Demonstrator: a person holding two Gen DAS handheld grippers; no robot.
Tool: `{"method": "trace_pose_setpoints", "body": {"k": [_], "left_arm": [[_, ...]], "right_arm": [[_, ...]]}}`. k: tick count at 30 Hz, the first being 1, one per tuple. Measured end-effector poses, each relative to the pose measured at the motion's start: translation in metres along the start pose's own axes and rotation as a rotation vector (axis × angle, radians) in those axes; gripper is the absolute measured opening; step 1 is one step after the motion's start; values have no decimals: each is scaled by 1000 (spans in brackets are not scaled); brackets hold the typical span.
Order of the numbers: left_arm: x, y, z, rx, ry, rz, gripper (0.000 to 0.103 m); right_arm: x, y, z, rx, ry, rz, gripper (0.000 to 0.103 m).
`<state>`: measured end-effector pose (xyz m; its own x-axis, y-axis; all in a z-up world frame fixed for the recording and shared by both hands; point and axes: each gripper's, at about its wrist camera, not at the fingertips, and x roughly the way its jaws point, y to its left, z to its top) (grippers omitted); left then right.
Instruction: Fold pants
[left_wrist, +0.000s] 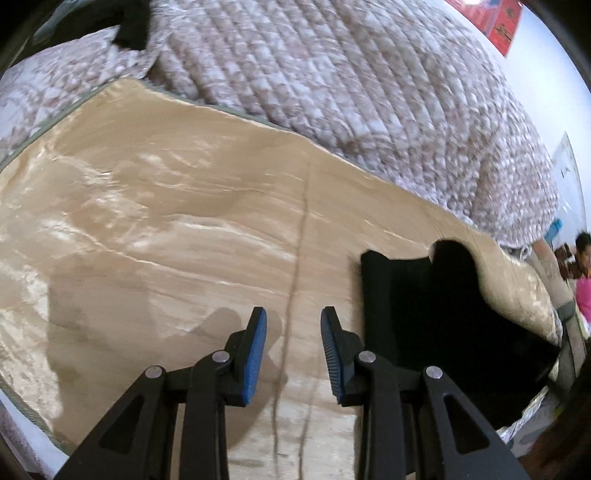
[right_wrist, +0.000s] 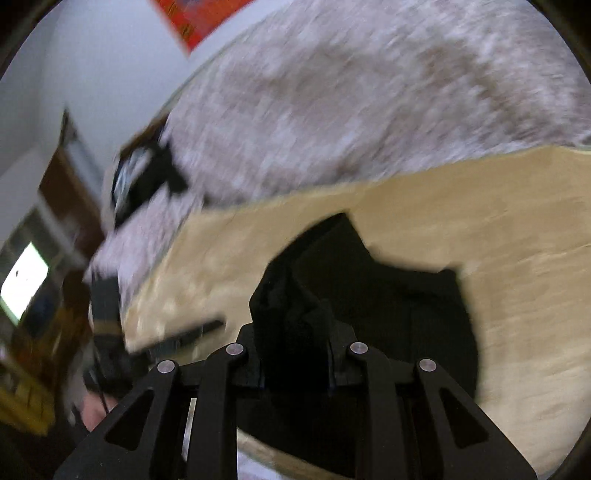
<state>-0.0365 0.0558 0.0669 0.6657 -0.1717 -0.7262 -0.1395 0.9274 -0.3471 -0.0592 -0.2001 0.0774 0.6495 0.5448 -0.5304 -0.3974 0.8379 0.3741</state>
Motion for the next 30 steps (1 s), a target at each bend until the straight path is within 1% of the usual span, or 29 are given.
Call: {"method": "trace_pose_setpoints", "body": {"k": [3, 5, 10, 11, 14, 16, 19, 20, 22, 23, 25, 26, 27, 28, 29, 30], "left_arm": [[0, 6, 1, -18, 0, 2, 33], [-2, 8, 1, -21, -1, -1, 33], [-3, 10, 0, -22, -2, -6, 33], [-3, 10, 0, -22, -1, -7, 33], [-5, 8, 0, -14, -3, -14, 33], [-6, 6, 0, -8, -8, -21, 33], [-8, 4, 1, -2, -14, -32, 33], [-9, 4, 1, 1, -16, -37, 33], [-11, 2, 1, 9, -21, -45, 33], [-11, 1, 2, 11, -23, -47, 33], [-14, -1, 2, 16, -27, -56, 33], [-15, -2, 2, 20, -31, -62, 36], [-16, -5, 2, 26, -37, -70, 38], [-18, -7, 3, 32, -42, -80, 41], [-18, -12, 3, 40, -46, -98, 45], [-19, -17, 4, 53, -46, -121, 47]], "right_arm": [[45, 14, -30, -66, 132, 1, 22], [53, 14, -41, -75, 152, -3, 22], [43, 20, -31, -84, 92, 4, 22], [44, 22, -31, -89, 92, 3, 22], [59, 25, -38, -111, 136, -2, 22], [60, 28, -44, -142, 132, -10, 23], [57, 30, -43, -145, 123, -5, 25], [57, 29, -43, -144, 119, -2, 26], [56, 30, -47, -153, 108, 25, 41], [57, 32, -51, -174, 110, 58, 49], [51, 40, -53, -230, 109, 59, 50], [49, 41, -51, -235, 112, 71, 50], [41, 40, -49, -225, 112, 106, 50], [32, 39, -45, -213, 98, 130, 50], [19, 36, -38, -210, 66, 134, 50], [9, 32, -34, -212, 36, 119, 50]]}}
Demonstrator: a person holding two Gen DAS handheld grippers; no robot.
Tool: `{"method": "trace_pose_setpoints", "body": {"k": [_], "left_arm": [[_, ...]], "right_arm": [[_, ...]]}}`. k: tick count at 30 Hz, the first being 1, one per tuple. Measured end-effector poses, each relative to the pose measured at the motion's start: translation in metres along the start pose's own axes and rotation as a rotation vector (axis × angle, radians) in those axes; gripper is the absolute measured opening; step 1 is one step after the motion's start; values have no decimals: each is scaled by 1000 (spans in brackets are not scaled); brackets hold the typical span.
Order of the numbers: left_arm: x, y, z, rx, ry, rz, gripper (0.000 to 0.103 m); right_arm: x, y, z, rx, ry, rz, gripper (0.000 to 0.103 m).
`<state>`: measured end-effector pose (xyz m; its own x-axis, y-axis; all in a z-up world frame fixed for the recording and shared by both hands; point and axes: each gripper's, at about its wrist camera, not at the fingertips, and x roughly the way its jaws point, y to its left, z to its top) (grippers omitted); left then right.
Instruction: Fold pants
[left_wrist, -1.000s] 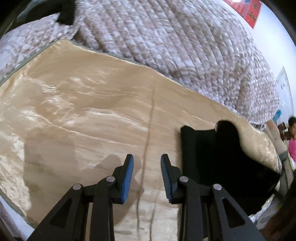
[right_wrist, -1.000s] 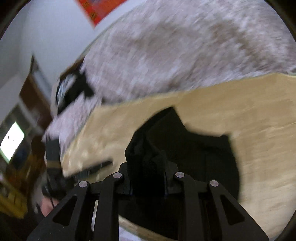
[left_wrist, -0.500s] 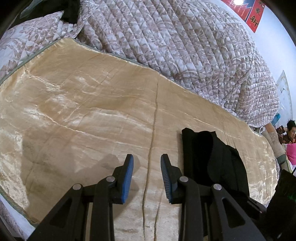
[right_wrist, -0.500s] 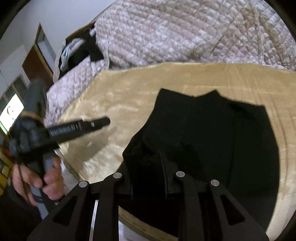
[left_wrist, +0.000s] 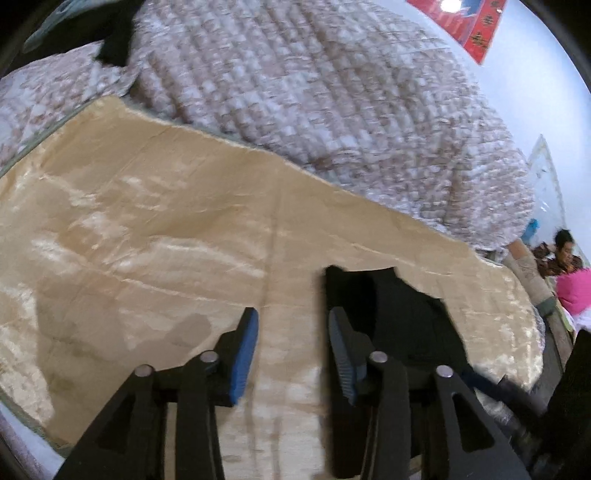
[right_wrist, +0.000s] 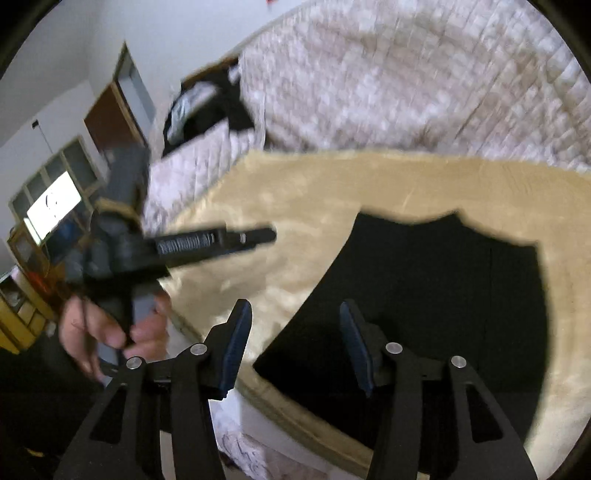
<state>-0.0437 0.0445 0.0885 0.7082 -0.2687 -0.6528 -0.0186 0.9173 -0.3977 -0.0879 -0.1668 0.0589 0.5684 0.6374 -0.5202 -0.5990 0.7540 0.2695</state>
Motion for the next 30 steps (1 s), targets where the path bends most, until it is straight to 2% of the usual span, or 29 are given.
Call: {"method": "trace_pose_setpoints", "body": {"k": [1, 2, 4, 5, 6, 7, 9, 11, 13, 15, 16, 17, 19, 22, 24, 27, 30], "left_arm": [[2, -7, 0, 19, 5, -27, 54], [6, -16, 0, 45, 15, -55, 59], [17, -36, -2, 112, 44, -93, 61], [23, -46, -2, 142, 57, -94, 61], [30, -56, -2, 172, 68, -92, 61], [38, -65, -2, 201, 75, -89, 61], [53, -77, 1, 235, 81, -61, 61], [70, -78, 3, 231, 102, -21, 61], [84, -74, 3, 203, 134, -15, 61], [86, -71, 4, 182, 125, -16, 52], [85, -71, 3, 190, 109, 9, 26], [83, -72, 3, 206, 97, 42, 14], [84, -68, 4, 205, 96, 54, 7], [83, -64, 1, 211, 92, 68, 3], [85, -64, -1, 218, 94, 67, 3], [89, -63, -1, 221, 98, 58, 3], [85, -61, 2, 206, 92, 41, 3]], "right_arm": [[-10, -4, 4, 1, -27, -34, 50], [-23, -17, 10, 23, -57, -113, 50], [-29, -42, 18, 87, -47, -220, 50], [-30, -66, 22, 144, -13, -288, 46], [-30, -82, 24, 184, 6, -324, 33], [-29, -98, 27, 221, 25, -342, 29], [-28, -123, 32, 270, 50, -345, 28], [-25, -139, 37, 295, 65, -352, 28], [-18, -150, 42, 298, 72, -339, 28], [-8, -161, 44, 315, 84, -335, 28], [-3, -167, 43, 323, 89, -333, 28], [2, -173, 42, 341, 95, -339, 28], [16, -185, 41, 385, 121, -305, 28], [35, -198, 36, 422, 155, -302, 22], [35, -206, 37, 435, 132, -328, 17], [36, -219, 32, 468, 131, -321, 17], [31, -215, 34, 454, 122, -314, 17]]}}
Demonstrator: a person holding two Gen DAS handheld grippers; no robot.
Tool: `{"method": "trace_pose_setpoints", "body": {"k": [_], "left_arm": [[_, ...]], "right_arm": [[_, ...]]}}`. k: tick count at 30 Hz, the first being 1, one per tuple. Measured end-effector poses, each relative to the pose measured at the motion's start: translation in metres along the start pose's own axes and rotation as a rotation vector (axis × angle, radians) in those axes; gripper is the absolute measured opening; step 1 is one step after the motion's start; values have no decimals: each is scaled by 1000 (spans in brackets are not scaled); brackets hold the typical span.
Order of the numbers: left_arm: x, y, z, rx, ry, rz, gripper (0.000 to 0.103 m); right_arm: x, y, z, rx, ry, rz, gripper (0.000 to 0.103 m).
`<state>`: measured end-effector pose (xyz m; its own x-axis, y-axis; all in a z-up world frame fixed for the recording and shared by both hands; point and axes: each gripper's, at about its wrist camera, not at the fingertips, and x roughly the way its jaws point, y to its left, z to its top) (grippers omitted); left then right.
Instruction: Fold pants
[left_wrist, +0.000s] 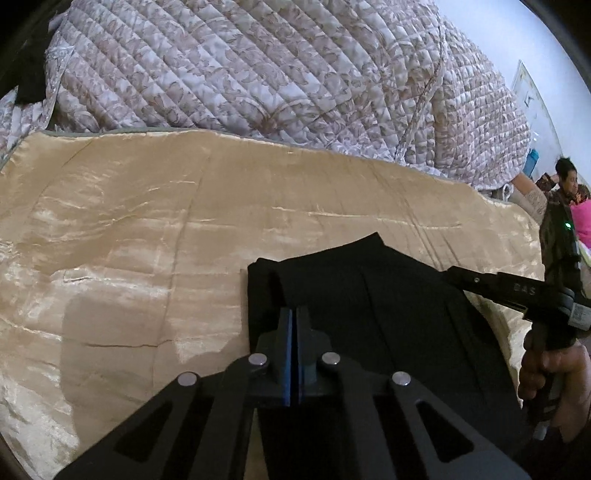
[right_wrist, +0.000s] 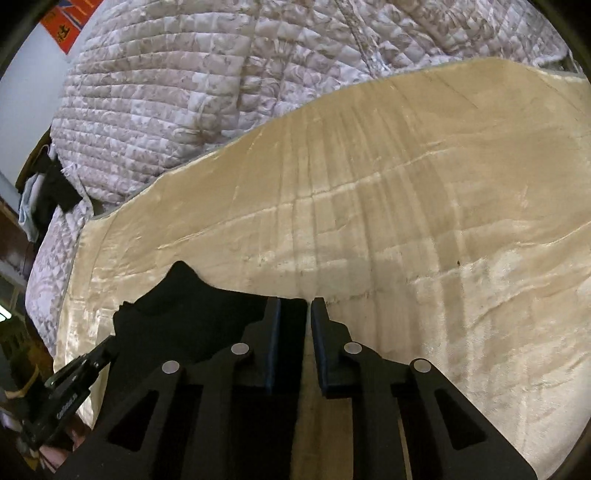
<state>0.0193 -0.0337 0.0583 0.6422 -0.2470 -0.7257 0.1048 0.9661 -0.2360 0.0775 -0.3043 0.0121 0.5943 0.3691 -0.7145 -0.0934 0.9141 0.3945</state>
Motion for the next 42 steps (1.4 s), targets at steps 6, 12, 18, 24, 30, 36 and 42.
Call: {"method": "trace_pose_setpoints", "body": {"k": [6, 12, 18, 24, 30, 36, 42], "left_arm": [[-35, 5, -4, -19, -49, -38, 3], [-82, -20, -31, 78, -100, -158, 4], [-77, -29, -65, 137, -21, -176, 4], [-69, -24, -80, 146, -3, -143, 4], [-77, -13, -75, 105, -16, -102, 7], [-87, -4, -75, 59, -25, -97, 21], [-84, 0, -67, 42, -2, -97, 34]], "right_arm": [[-49, 22, -18, -82, -66, 16, 18], [-91, 63, -78, -278, -83, 25, 19], [-93, 80, -127, -371, -35, 39, 19], [-80, 83, -142, -466, -19, 2, 19], [-91, 82, -138, -431, -41, 23, 19], [-95, 80, -135, -404, -63, 19, 20], [-96, 78, -126, -381, -63, 20, 32]]}}
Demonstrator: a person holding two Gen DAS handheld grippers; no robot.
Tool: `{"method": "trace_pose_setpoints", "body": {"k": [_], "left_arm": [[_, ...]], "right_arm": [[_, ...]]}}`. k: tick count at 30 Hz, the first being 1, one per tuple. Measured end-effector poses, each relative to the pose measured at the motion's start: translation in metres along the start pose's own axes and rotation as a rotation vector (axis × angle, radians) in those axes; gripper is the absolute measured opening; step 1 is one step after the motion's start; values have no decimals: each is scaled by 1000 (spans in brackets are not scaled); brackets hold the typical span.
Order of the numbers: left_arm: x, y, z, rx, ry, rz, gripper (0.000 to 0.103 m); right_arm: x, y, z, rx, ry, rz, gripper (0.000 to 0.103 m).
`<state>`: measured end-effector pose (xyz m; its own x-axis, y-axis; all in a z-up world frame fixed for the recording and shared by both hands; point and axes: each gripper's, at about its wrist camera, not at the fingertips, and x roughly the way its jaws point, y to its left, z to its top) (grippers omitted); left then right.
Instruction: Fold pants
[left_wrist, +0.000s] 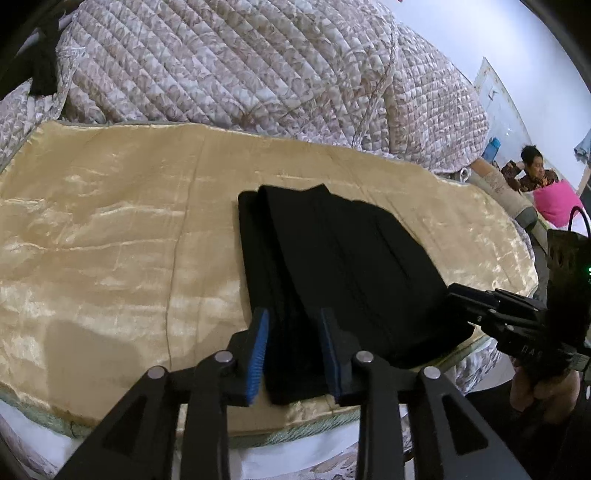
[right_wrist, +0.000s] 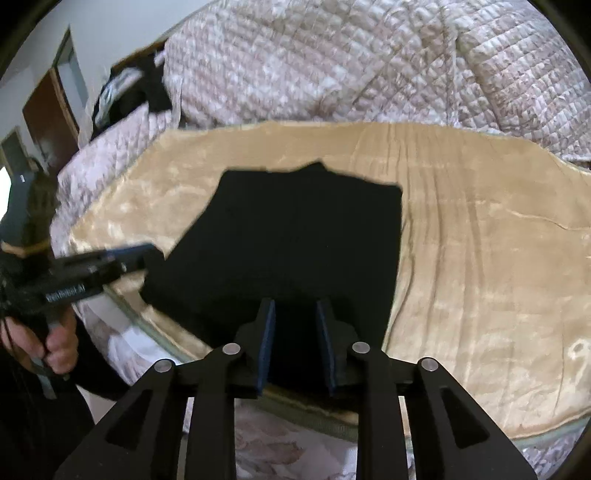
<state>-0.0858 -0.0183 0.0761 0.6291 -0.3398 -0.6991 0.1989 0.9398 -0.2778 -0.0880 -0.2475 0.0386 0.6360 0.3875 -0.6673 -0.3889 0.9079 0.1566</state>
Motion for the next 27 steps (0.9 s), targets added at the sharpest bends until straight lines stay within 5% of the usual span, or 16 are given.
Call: {"method": "trace_pose_setpoints", "body": {"k": [5, 17, 27], "left_arm": [[-1, -6, 17, 23, -16, 4, 46], [28, -21, 55, 74, 6, 53, 52], [52, -2, 56, 18, 29, 19, 56]], "right_arm": [[-7, -21, 9, 91, -17, -2, 36], [8, -50, 46, 168, 35, 50, 36], [40, -84, 53, 303, 74, 112, 36]]}}
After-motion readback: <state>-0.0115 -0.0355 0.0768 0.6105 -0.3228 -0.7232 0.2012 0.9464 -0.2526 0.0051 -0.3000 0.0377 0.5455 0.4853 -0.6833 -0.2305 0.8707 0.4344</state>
